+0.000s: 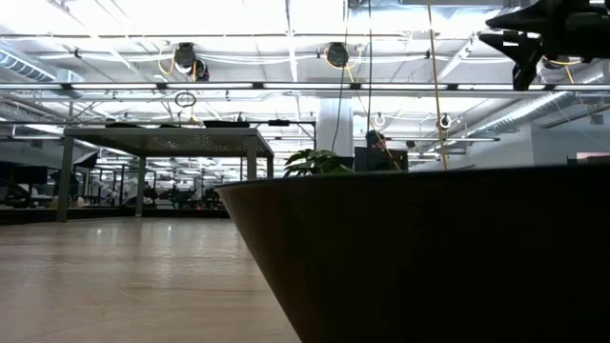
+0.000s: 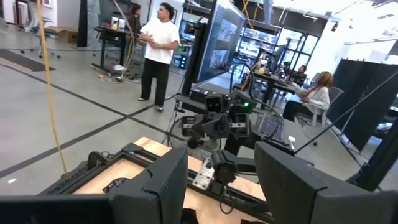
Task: Pick & Place Mini shaped plates
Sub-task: Stack the black leaf shaped plate on top of the other black leaf shaped plates on the shelf
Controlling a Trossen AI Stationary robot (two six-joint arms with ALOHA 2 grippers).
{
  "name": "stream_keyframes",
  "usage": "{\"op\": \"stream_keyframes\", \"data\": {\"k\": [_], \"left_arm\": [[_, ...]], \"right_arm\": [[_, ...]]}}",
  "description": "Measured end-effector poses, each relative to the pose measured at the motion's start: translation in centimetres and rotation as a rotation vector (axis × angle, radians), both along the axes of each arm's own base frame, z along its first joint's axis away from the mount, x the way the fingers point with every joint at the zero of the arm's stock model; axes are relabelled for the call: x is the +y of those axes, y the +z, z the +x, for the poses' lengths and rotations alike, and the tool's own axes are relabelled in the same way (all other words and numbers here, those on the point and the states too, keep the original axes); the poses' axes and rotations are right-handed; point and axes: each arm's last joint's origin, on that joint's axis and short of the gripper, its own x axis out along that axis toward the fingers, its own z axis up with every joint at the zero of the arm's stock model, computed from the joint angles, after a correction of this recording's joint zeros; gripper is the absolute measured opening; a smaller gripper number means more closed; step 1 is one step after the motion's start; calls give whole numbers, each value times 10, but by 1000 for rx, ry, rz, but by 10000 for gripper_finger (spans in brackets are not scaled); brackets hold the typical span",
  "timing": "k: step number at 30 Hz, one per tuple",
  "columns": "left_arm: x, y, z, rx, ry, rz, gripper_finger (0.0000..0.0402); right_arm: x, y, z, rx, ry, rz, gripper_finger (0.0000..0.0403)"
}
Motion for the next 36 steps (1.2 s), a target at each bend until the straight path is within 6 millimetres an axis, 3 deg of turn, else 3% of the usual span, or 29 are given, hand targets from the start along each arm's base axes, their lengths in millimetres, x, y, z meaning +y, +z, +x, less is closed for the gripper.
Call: {"op": "stream_keyframes", "data": {"k": [7,12,19,27,36], "left_arm": [[10,0,1,0,37,-1,191],[19,0,2,0,69,1,191],[31,0,2,1,113,2,191],[47,0,2,12,172,32,191],[71,1,-1,33,252,83,191]], "right_arm": [[-1,41,0,19,-30,-132,100],[-3,80,2,-25,-31,-234,100],[-2,122,5,-113,82,-334,100],[-8,126,18,-131,154,-300,100],[-25,113,66,-74,394,-136,100]]}}
